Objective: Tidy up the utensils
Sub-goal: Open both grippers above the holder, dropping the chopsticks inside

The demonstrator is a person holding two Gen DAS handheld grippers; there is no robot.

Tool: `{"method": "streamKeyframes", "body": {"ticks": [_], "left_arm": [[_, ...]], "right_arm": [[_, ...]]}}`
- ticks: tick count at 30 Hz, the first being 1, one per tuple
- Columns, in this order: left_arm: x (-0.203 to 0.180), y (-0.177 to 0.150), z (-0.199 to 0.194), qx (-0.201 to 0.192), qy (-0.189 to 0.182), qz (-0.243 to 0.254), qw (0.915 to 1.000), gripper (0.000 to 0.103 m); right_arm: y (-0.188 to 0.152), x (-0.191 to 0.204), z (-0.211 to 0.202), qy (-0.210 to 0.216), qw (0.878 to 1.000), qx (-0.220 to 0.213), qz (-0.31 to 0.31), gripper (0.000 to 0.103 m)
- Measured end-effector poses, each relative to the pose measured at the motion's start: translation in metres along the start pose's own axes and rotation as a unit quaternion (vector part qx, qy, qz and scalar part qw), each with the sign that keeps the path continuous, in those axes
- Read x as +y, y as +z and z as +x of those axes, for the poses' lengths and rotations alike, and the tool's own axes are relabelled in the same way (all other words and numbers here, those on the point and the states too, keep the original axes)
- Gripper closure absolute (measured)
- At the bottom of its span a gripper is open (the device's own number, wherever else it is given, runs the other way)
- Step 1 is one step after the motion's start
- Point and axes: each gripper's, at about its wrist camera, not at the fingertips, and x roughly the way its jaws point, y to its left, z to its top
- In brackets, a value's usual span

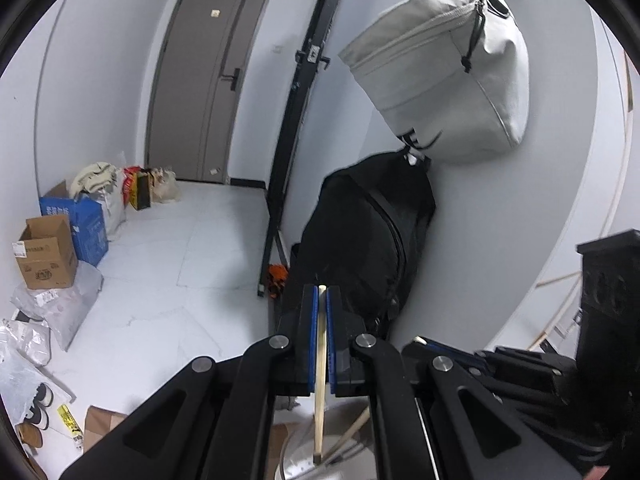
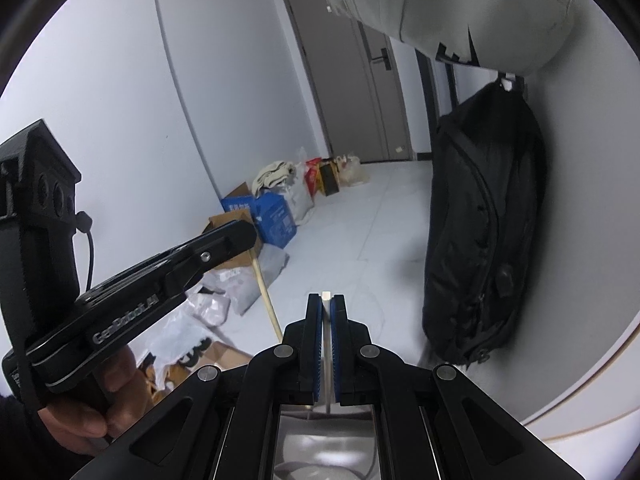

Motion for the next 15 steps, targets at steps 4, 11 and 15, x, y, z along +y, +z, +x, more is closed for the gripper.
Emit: {"method": "streamKeyframes", "body": {"ticks": [4, 11, 15], "left_arm": [[0.003, -0.005, 0.0, 0.027, -0.036, -0.003, 0.999, 0.103], [0.003, -0.005, 0.006, 0.094, -0.091, -0.01, 0.9914, 0.076], [0.01, -0.007, 0.003, 0.106, -0.086, -0.033, 0.9901, 0.051]], "right_arm": [[-0.006, -0.003, 0.003, 0.025, 0.999, 0.017, 0.02, 0.096], [-0.012, -0.022, -0.005, 0.089, 0.991, 0.009, 0.101, 0.074], [-0.023, -0.033, -0.021, 0.1, 0.985, -0.007, 0.141, 0.056]]}}
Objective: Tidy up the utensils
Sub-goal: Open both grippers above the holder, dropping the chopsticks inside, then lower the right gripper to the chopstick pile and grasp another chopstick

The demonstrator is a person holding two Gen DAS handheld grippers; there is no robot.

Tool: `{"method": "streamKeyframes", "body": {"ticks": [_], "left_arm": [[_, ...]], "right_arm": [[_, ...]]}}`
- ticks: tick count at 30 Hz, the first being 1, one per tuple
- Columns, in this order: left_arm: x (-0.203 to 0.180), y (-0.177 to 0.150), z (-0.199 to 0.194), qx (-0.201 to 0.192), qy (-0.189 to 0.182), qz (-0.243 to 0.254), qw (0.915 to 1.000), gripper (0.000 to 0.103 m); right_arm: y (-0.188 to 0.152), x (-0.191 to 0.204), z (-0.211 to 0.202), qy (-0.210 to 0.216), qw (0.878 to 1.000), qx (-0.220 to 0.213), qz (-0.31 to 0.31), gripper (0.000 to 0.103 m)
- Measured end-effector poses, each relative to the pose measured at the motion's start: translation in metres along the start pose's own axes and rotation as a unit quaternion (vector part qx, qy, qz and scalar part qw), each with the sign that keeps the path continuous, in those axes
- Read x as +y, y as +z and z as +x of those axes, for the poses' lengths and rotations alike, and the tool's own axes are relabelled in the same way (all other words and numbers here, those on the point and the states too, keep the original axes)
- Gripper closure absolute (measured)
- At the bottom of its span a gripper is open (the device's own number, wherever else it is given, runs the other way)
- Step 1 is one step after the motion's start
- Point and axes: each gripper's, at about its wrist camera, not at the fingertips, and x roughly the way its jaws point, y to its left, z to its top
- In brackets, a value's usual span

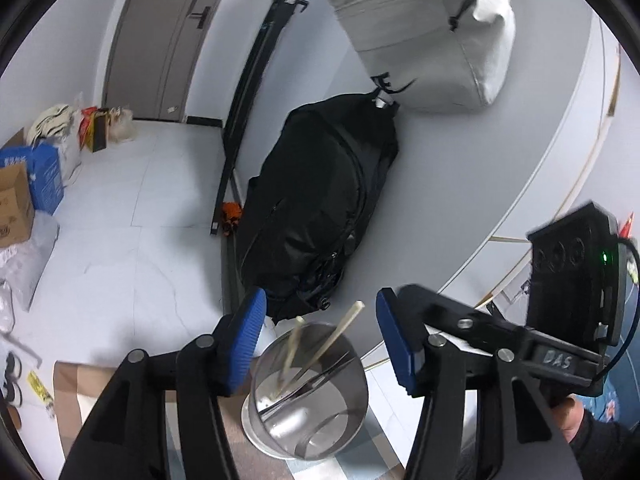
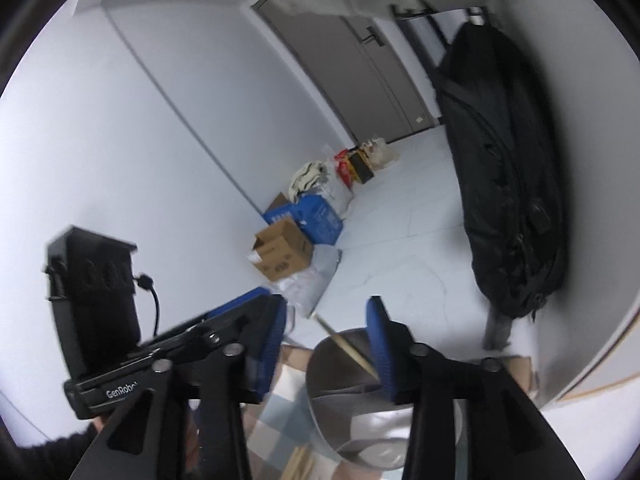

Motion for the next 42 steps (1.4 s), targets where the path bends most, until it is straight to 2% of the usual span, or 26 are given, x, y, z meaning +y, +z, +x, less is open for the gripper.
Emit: {"method": "streamKeyframes", "body": {"ticks": [3, 5, 8, 13, 16, 18, 22, 23, 24, 30, 36, 37, 39, 41, 42], "left_arm": [[0.008, -0.004, -0.01, 0.002, 0.013, -0.02, 0.9997, 0.051], [0.011, -0.009, -0.021, -0.009, 0.023, -0.025, 0.9994, 0.051], [0.016, -0.018, -0.034, -0.025, 0.046, -0.029, 0.9982, 0.051], [0.025, -0.034, -0.055, -0.045, 0.09, -0.051, 0.9936, 0.05], [0.03, -0.044, -0.066, -0.057, 0.119, -0.064, 0.9893, 0.041], [0.034, -0.052, -0.073, -0.062, 0.13, -0.071, 0.987, 0.039], [0.036, -0.071, -0.08, -0.064, 0.154, -0.074, 0.9832, 0.036], [0.037, -0.076, -0.082, -0.063, 0.163, -0.074, 0.9818, 0.03], [0.038, -0.082, -0.083, -0.063, 0.172, -0.076, 0.9802, 0.026], [0.051, -0.102, -0.089, -0.055, 0.197, -0.091, 0.9746, 0.026], [0.072, -0.128, -0.092, -0.045, 0.22, -0.108, 0.9685, 0.025], [0.077, -0.133, -0.092, -0.041, 0.222, -0.115, 0.9673, 0.025], [0.087, -0.145, -0.094, -0.032, 0.227, -0.123, 0.9655, 0.025], [0.096, -0.152, -0.097, -0.026, 0.245, -0.131, 0.9602, 0.025], [0.101, -0.154, -0.098, -0.025, 0.25, -0.141, 0.9576, 0.025]], "right_arm": [[-0.009, -0.004, -0.016, -0.02, 1.0, -0.013, 0.007, 0.047], [-0.015, -0.005, -0.026, -0.029, 0.999, -0.021, 0.008, 0.046], [-0.026, -0.007, -0.037, -0.042, 0.999, -0.027, 0.013, 0.038], [-0.044, 0.003, -0.051, -0.059, 0.998, -0.033, 0.003, 0.036], [-0.057, 0.016, -0.057, -0.056, 0.998, -0.036, -0.016, 0.03], [-0.065, 0.026, -0.058, -0.053, 0.998, -0.034, -0.03, 0.024], [-0.082, 0.043, -0.056, -0.049, 0.997, -0.027, -0.052, 0.02], [-0.085, 0.046, -0.055, -0.049, 0.997, -0.025, -0.056, 0.019], [-0.091, 0.05, -0.053, -0.05, 0.997, -0.019, -0.061, 0.019], [-0.119, 0.067, -0.033, -0.048, 0.996, 0.025, -0.078, 0.018], [-0.16, 0.078, 0.005, -0.048, 0.987, 0.113, -0.101, 0.02], [-0.169, 0.079, 0.015, -0.047, 0.984, 0.134, -0.107, 0.022], [-0.184, 0.084, 0.034, -0.045, 0.977, 0.169, -0.121, 0.034], [-0.195, 0.086, 0.048, -0.05, 0.971, 0.195, -0.129, 0.037], [-0.203, 0.087, 0.059, -0.053, 0.966, 0.214, -0.136, 0.044]]}}
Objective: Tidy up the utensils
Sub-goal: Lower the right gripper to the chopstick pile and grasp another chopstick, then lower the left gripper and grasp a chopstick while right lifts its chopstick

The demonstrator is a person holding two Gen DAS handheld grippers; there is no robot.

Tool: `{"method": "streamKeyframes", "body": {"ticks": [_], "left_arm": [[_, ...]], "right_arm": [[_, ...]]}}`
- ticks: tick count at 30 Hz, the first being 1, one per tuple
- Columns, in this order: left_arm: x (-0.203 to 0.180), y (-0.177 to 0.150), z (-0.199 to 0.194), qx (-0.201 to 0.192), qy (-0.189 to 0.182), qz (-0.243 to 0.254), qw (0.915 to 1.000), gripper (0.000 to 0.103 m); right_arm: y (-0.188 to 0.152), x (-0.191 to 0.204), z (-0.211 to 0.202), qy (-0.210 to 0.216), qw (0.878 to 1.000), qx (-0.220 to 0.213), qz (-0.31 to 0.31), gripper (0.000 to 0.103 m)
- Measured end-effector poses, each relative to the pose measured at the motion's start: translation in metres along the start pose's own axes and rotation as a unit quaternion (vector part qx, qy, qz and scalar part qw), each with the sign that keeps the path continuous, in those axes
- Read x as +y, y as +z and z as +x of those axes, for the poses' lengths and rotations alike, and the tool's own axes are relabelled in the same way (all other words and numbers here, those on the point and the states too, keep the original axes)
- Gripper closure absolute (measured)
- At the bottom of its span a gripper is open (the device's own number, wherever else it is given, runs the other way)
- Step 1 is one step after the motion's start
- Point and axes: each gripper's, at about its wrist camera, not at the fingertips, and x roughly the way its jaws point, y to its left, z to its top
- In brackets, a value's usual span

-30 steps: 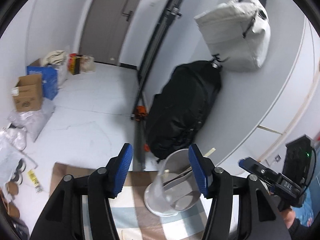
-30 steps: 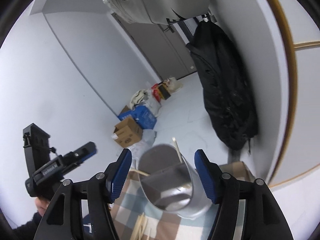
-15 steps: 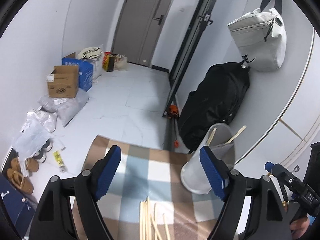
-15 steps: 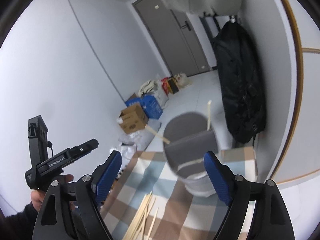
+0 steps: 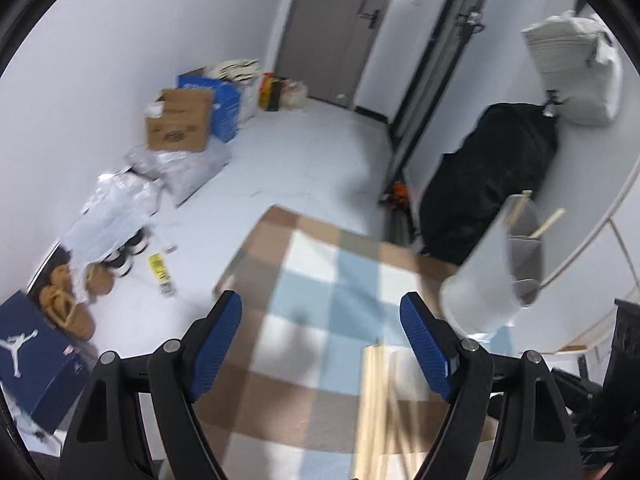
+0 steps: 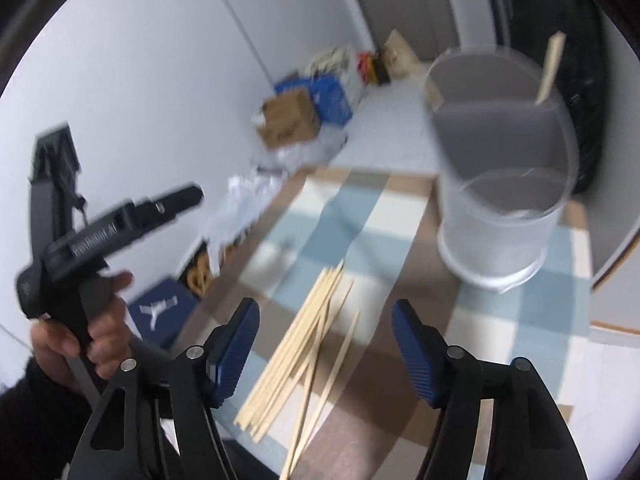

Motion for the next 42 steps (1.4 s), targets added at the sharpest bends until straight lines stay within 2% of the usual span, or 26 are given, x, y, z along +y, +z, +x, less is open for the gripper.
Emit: {"method": "streamKeyframes", "body": {"ticks": [2, 5, 8, 11, 13, 15, 17, 21, 23, 26, 30, 37, 40, 42], "left_arm": [[0.01, 0.001, 0.003, 0.013, 0.003, -0.017, 0.9998, 0.025], [0.019, 0.001, 0.001, 0.012, 0.009, -0.029, 0.9995, 0.025], [0.025, 0.001, -0.001, 0.016, 0.007, -0.035, 0.9992, 0.025], [0.028, -0.001, -0.002, 0.016, 0.007, -0.035, 0.9992, 0.025], [0.031, -0.002, 0.0, 0.016, 0.013, -0.038, 0.9991, 0.025], [0.035, -0.003, 0.003, 0.016, 0.023, -0.041, 0.9988, 0.025], [0.04, -0.003, 0.004, 0.016, 0.034, -0.047, 0.9982, 0.025], [0.043, -0.003, 0.003, 0.021, 0.027, -0.056, 0.9979, 0.025], [0.043, -0.003, 0.003, 0.021, 0.026, -0.055, 0.9979, 0.025], [0.043, -0.003, 0.004, 0.025, 0.023, -0.054, 0.998, 0.025], [0.042, -0.002, 0.005, 0.027, 0.03, -0.053, 0.9978, 0.025], [0.034, -0.007, 0.013, 0.044, 0.033, -0.037, 0.9978, 0.025], [0.02, -0.012, 0.02, 0.059, 0.036, -0.006, 0.9976, 0.025], [0.005, -0.018, 0.026, 0.073, 0.049, 0.038, 0.9954, 0.025]], "right_arm": [[-0.003, 0.003, 0.018, -0.008, 1.0, 0.026, -0.015, 0.05], [-0.008, 0.011, 0.045, -0.019, 0.997, 0.062, -0.03, 0.055], [-0.009, 0.015, 0.063, -0.032, 0.995, 0.083, -0.041, 0.059], [-0.007, 0.017, 0.081, -0.053, 0.992, 0.104, -0.043, 0.068], [-0.007, 0.019, 0.09, -0.087, 0.988, 0.114, -0.054, 0.072], [-0.005, 0.02, 0.091, -0.095, 0.987, 0.116, -0.058, 0.079], [-0.005, 0.021, 0.093, -0.101, 0.985, 0.125, -0.06, 0.079], [-0.002, 0.02, 0.094, -0.101, 0.985, 0.127, -0.055, 0.079], [0.002, 0.016, 0.097, -0.092, 0.987, 0.129, -0.042, 0.082], [0.005, 0.016, 0.102, -0.093, 0.987, 0.129, -0.034, 0.097], [0.005, 0.014, 0.1, -0.08, 0.99, 0.119, -0.013, 0.098], [0.01, 0.002, 0.073, -0.057, 0.996, 0.065, 0.029, 0.098], [0.014, -0.001, 0.053, -0.047, 0.998, 0.031, 0.039, 0.099], [0.017, -0.003, 0.043, -0.037, 0.998, 0.01, 0.045, 0.099]]}}
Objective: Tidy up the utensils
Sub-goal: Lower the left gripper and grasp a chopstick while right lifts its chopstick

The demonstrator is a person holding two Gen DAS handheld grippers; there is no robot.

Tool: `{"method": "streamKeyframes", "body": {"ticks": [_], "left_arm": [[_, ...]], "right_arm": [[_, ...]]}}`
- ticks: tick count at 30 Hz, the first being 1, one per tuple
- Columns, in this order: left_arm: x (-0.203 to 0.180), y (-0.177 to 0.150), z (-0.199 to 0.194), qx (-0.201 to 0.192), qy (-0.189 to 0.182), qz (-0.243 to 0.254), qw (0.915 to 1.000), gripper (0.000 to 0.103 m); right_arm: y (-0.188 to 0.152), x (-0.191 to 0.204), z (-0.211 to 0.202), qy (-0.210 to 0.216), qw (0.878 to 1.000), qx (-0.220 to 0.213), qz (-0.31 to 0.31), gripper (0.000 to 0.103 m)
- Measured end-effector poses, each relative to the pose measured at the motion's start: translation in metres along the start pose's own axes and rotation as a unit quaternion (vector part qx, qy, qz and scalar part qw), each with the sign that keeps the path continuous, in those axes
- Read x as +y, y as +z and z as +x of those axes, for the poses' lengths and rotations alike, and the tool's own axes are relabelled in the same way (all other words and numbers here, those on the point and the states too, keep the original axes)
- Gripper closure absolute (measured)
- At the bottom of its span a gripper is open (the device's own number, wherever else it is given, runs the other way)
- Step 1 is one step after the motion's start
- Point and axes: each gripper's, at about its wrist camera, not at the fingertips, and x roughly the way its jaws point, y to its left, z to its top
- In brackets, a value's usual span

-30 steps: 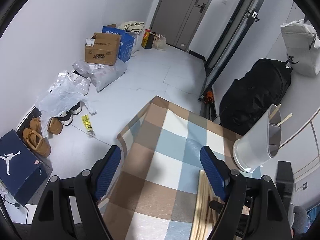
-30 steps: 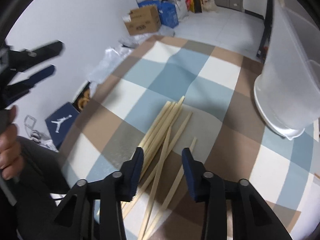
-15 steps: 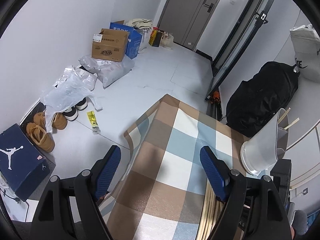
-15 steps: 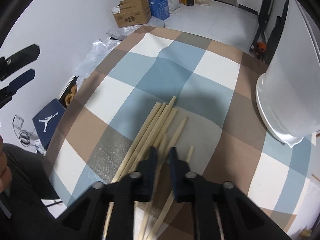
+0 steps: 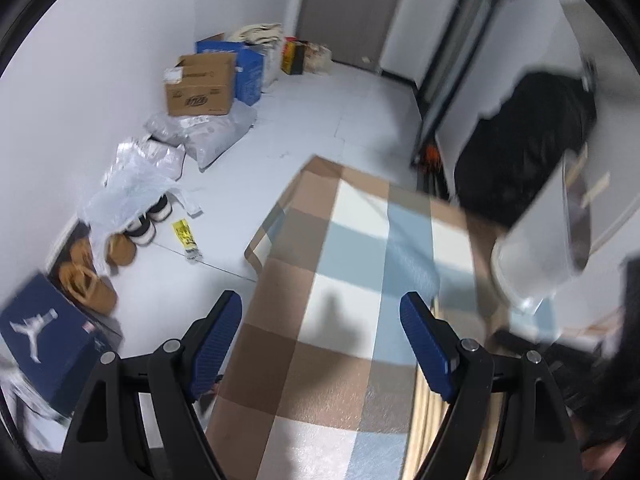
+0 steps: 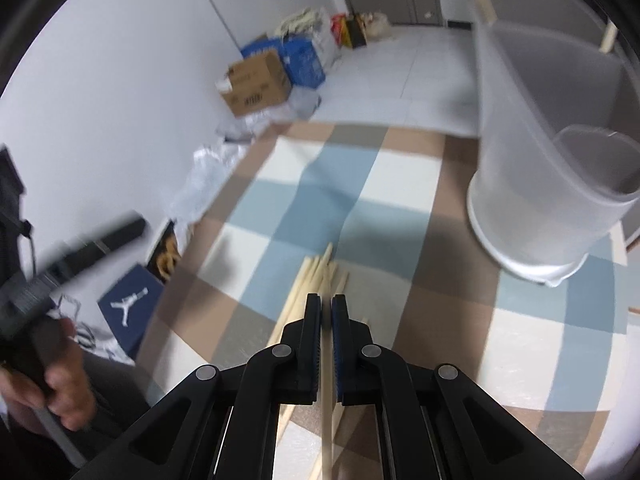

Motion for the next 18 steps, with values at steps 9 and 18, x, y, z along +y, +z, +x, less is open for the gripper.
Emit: {"method": "streamKeyframes", "body": {"ticks": [9, 18], "left_arm": [[-0.042, -0.019, 0.03, 0.062, 0.019, 0.1, 0.9929, 0.025], [-0.048, -0.019, 0.049, 0.093, 0.044, 0.096, 0.9901, 0.025]], "right_arm": [[0.01, -0.019, -0.049, 0.033, 0.996, -0.082, 0.025, 0.098], [0.01, -0.029, -0.064, 0.054, 0.993, -0.105, 0.028, 0.098]]}}
